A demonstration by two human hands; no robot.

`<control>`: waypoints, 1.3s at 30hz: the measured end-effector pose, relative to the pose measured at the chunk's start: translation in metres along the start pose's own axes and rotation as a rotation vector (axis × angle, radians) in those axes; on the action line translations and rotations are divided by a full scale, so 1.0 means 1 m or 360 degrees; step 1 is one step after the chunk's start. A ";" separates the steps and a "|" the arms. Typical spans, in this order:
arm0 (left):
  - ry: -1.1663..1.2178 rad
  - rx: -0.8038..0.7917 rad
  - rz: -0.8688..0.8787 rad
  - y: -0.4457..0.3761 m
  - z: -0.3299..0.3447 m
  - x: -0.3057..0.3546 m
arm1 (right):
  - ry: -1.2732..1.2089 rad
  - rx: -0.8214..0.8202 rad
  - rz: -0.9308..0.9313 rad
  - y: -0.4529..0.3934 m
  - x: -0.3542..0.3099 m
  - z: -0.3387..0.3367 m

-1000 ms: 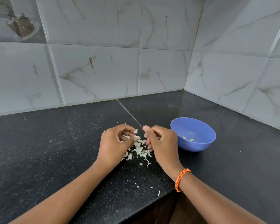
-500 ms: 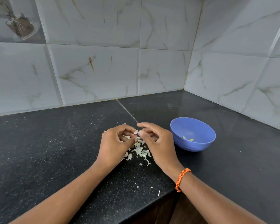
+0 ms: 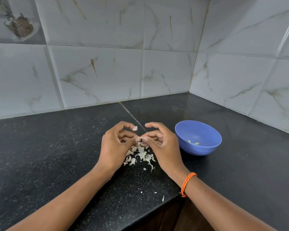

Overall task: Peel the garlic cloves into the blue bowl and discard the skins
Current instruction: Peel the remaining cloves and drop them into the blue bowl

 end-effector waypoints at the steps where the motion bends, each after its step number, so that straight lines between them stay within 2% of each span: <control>1: 0.0009 -0.0008 0.0012 0.000 0.000 0.000 | -0.0004 0.0010 0.0009 0.000 0.000 0.000; 9: -0.0090 -0.0032 0.0031 0.001 0.001 -0.002 | -0.0007 0.0034 -0.0045 -0.001 0.003 -0.002; 17: -0.0474 0.0246 0.0160 0.001 -0.004 0.000 | 0.0103 0.0017 -0.0077 0.000 0.002 0.000; 30: -0.0433 0.0198 0.0059 0.000 -0.002 0.000 | 0.0201 0.0010 -0.0071 0.001 0.004 0.000; 35: -0.0528 0.0187 0.0140 0.000 -0.005 -0.001 | 0.0210 0.0002 -0.0059 0.001 0.005 0.000; 39: -0.0454 0.0199 0.0127 0.000 -0.004 -0.001 | 0.0218 0.0005 -0.0058 0.001 0.004 0.000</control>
Point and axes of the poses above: each hand's wrist, its own y-axis away from the middle knuckle, its own z-axis out of the palm, x = y × z, the point moved 2 cm from there along -y, towards the middle knuckle, and after that the axes turned 4 degrees about -z, right-handed, at the moved point
